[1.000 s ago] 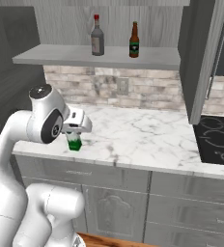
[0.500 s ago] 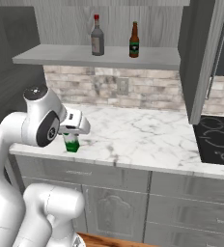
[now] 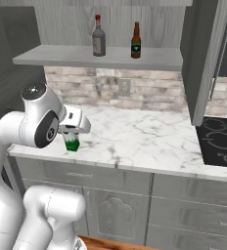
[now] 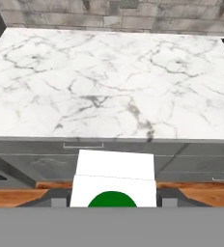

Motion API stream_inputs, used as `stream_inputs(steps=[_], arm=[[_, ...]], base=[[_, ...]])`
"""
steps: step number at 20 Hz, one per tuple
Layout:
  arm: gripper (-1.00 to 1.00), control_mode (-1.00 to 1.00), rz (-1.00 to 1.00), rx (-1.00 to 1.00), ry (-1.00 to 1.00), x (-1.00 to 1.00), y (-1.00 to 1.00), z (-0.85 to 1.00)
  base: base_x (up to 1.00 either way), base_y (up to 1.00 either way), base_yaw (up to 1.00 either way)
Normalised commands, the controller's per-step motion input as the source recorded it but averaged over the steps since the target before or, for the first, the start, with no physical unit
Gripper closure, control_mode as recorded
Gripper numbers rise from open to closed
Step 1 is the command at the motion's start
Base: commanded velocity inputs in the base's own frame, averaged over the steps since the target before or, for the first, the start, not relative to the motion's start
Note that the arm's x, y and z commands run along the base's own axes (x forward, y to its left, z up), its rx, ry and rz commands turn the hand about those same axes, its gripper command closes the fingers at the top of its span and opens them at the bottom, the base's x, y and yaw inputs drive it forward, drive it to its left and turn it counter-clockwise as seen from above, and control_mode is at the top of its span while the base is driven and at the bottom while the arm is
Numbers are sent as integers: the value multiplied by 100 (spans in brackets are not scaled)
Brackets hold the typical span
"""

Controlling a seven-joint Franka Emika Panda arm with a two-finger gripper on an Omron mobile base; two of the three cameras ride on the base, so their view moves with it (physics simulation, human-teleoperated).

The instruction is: Sort all alcoholic drinks to one cabinet, and non-alcoholic drinks to the other.

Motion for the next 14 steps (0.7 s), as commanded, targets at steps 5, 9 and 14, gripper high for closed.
stream_inputs(steps=[5,9,14], arm=[[100,-100,0,1,-2,-4,0,9],[100,-100,0,1,-2,-4,0,3],[100,-100,0,0,-2,-7,0,0]], base=[[0,0,0],[0,0,0],[0,0,0]])
